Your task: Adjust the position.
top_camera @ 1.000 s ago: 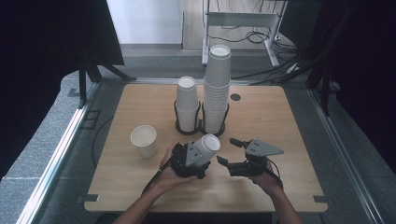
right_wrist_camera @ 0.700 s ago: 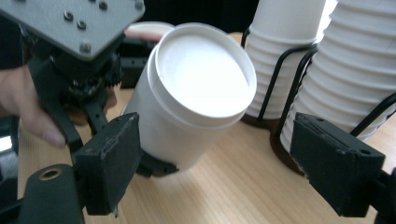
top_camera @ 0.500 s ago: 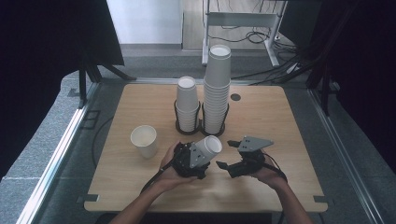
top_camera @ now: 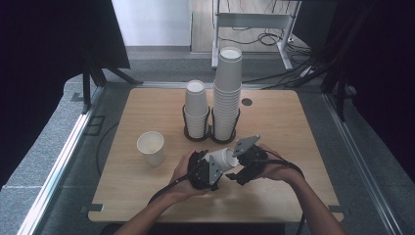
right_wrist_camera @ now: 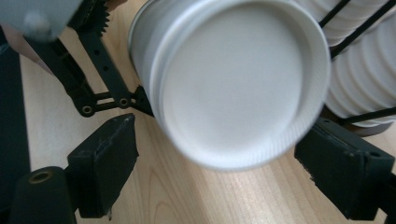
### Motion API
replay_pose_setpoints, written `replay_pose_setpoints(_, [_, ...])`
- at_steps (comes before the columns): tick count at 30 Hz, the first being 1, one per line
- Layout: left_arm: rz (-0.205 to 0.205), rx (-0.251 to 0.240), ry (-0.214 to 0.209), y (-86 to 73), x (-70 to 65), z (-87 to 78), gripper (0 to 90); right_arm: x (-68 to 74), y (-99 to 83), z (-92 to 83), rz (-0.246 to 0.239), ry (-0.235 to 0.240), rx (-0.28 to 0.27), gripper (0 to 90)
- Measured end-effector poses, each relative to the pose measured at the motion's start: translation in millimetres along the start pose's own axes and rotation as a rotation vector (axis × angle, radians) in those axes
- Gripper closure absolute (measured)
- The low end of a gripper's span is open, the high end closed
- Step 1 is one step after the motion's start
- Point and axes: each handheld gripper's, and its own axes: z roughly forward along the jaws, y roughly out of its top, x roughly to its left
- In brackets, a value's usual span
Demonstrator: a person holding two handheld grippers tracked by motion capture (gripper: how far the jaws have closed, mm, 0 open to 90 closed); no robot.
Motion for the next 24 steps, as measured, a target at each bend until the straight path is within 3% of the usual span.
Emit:
replay_pose_setpoints(5, [0.056, 0.003, 0.022, 2.9, -7.2, 1.4, 11.4, -1.0, 6.9, 10.2, -0.022, 0.038, 0.065, 13.2])
replay_pose_setpoints(15, [0.135, 0.007, 0.054, 6.7, -17.0, 2.5, 11.4, -2.8, 15.9, 20.8, -0.034, 0.083, 0.113, 16.3])
replay_pose_setpoints(24, [0.135, 0.004, 0.054, 7.1, -18.2, 2.5, 11.1, -5.5, 20.0, 22.5, -0.034, 0.11, 0.145, 17.4])
